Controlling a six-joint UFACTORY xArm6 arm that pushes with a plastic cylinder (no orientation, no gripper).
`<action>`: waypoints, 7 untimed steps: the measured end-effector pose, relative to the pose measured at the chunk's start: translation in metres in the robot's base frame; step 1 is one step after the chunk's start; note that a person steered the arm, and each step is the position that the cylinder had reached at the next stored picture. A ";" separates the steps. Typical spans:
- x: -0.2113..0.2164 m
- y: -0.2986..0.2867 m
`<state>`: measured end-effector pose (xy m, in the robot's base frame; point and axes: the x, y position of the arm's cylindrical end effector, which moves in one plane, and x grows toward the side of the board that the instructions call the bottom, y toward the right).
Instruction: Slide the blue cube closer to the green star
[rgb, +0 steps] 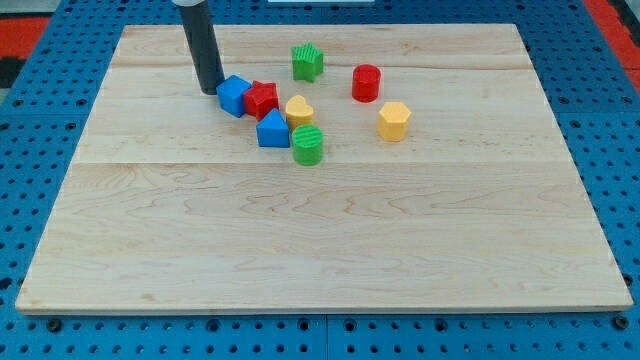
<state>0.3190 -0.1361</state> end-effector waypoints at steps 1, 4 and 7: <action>-0.004 0.009; -0.030 0.005; 0.032 -0.026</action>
<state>0.3514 -0.1618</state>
